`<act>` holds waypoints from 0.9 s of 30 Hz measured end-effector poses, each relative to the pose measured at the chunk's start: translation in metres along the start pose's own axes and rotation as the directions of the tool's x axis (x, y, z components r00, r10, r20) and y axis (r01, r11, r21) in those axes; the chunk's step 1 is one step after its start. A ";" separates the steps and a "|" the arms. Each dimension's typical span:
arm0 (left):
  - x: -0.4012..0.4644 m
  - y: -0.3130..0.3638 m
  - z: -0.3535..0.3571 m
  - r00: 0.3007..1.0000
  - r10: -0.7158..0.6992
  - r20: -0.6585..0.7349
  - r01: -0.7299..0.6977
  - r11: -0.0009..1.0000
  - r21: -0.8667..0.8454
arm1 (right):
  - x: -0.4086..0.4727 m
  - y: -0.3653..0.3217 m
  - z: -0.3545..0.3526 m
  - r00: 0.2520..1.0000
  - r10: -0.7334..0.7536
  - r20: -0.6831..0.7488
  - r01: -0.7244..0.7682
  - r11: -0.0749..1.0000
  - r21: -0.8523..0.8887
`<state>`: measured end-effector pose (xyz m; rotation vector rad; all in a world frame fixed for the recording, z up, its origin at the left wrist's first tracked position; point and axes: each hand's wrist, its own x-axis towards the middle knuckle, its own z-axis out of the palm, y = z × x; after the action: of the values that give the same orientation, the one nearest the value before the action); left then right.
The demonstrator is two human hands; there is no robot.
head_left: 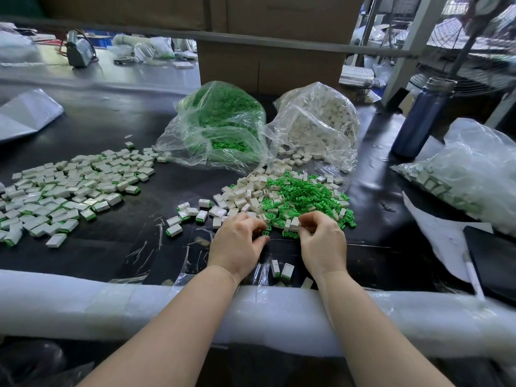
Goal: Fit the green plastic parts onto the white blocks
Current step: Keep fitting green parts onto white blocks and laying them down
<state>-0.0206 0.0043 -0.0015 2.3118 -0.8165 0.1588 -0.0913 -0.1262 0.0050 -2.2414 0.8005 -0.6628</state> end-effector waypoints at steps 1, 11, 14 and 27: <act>0.000 0.000 0.000 1.000 0.004 -0.010 -0.004 1.000 -0.006 | 0.000 0.000 0.001 1.000 -0.017 -0.012 0.017 1.000 -0.007; -0.001 0.002 -0.001 0.997 0.050 -0.060 -0.053 0.998 -0.044 | 0.001 0.001 0.004 0.995 -0.095 -0.003 0.094 0.989 -0.115; -0.001 0.006 -0.003 0.993 0.078 -0.086 -0.088 0.988 -0.124 | -0.004 -0.005 0.003 0.980 -0.198 0.037 0.199 0.980 -0.022; 0.000 0.006 -0.006 0.996 -0.060 -0.061 0.035 0.936 -0.350 | -0.005 -0.002 0.003 0.987 -0.148 0.069 0.160 0.962 -0.221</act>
<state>-0.0235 0.0049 0.0059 1.9774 -0.6898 0.0671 -0.0916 -0.1203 0.0034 -2.5371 0.7106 -0.6082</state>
